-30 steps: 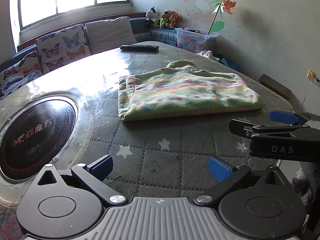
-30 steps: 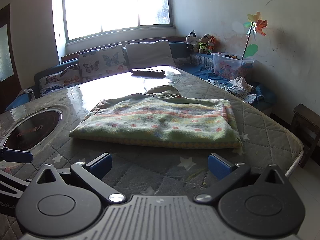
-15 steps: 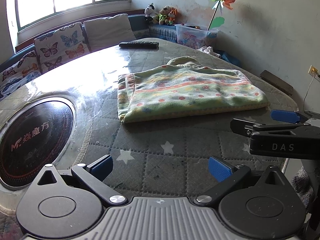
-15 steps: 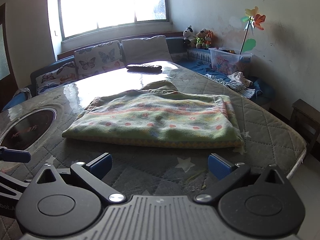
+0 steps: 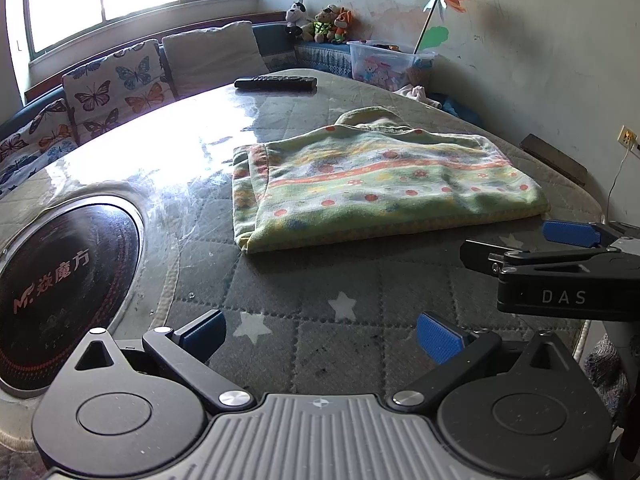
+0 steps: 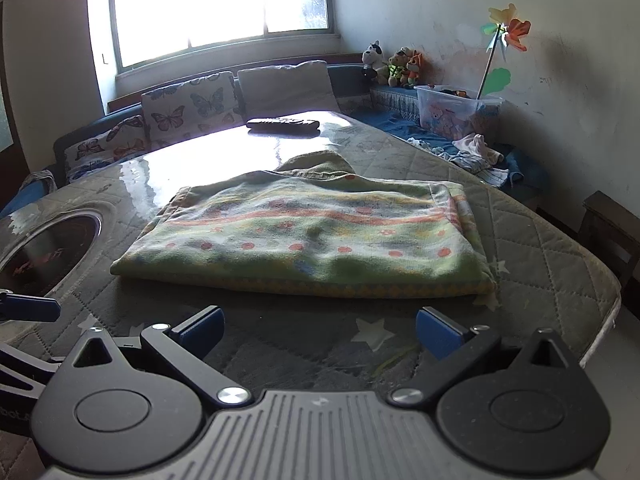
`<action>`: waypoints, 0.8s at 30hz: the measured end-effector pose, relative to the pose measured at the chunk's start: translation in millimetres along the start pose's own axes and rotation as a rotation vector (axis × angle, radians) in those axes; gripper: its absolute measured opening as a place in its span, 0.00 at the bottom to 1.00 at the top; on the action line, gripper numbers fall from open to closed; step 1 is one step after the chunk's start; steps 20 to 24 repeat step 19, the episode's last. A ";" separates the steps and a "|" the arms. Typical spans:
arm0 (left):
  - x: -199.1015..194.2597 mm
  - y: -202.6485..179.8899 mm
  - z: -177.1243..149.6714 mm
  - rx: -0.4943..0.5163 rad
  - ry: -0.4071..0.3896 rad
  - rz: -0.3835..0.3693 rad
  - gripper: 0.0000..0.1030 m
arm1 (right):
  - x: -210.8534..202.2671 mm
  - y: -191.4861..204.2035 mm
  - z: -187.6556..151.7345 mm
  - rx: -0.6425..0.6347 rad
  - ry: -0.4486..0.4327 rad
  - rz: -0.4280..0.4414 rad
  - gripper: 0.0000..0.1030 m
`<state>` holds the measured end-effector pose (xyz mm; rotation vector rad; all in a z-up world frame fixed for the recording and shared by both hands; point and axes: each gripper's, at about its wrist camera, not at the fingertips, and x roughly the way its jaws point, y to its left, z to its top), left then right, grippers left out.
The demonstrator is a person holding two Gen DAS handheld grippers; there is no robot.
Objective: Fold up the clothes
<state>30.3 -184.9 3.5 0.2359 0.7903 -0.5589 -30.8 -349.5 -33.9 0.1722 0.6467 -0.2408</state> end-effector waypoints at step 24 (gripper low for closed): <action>12.2 12.9 10.6 -0.013 -0.004 -0.007 1.00 | 15.3 7.4 6.7 -0.003 0.023 -0.013 1.00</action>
